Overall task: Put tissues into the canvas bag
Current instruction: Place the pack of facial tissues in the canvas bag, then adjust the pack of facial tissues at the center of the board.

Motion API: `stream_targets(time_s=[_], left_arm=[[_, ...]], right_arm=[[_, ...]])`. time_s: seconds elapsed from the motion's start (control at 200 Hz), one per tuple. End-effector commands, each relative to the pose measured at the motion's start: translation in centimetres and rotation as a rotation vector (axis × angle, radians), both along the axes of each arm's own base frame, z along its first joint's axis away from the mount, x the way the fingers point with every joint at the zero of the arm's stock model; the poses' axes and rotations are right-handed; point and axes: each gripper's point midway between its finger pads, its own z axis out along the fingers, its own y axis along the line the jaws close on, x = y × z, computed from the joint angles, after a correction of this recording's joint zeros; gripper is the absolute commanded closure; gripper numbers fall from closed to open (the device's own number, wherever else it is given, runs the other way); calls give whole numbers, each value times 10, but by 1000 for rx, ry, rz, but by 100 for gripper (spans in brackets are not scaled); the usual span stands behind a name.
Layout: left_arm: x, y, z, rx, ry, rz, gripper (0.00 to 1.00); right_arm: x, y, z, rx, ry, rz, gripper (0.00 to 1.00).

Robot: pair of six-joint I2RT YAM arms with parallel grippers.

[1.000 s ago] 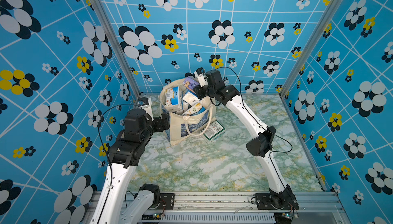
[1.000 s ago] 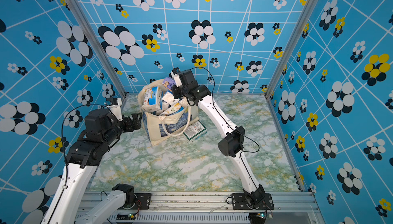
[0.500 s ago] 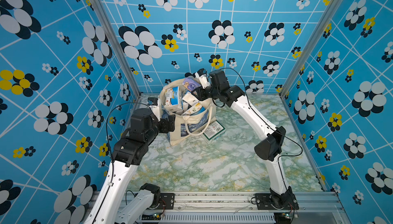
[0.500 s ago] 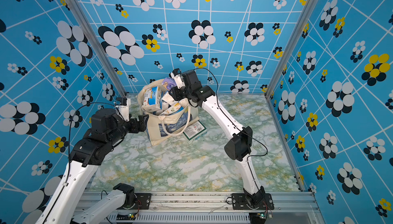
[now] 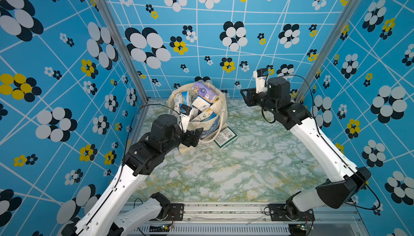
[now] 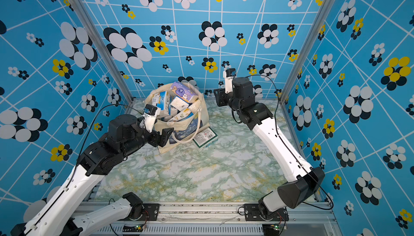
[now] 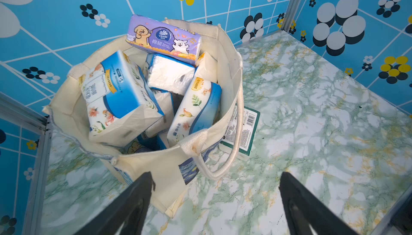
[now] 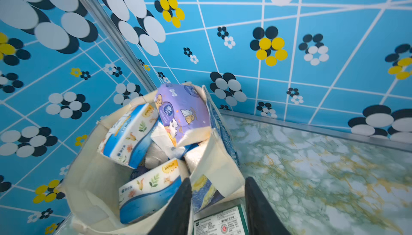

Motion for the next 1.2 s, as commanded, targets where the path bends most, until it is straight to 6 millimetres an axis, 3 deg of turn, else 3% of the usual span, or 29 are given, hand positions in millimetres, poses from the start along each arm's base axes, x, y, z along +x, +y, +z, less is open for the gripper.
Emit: stream_targets(time_s=[0.0,0.135,0.29,0.4,0.61,0.75,0.935,1.044,1.194], left_arm=[[3,27,18,-16,-72,144,7],[6,35,17,-30,-80,204,7],[9,40,7,-24,-57,235,6],[11,42,-3,-21,-19,252,6],[13,32,-14,-41,17,212,6],[14,29,-15,-38,21,193,6],[14,23,-17,-35,29,163,6],[15,18,-18,-35,38,142,6],[15,5,-20,-40,59,88,6]], right_arm=[[-6,-12,-93,-80,211,-80,58],[-17,-4,-164,-24,360,-76,58],[-9,9,-211,-2,438,-74,55],[2,24,-229,5,480,-40,47],[25,41,-258,-29,529,-16,46],[28,45,-280,-78,580,0,46],[4,31,-309,-204,672,39,46],[-16,16,-323,-291,730,50,46],[-40,-14,-329,-404,755,15,45]])
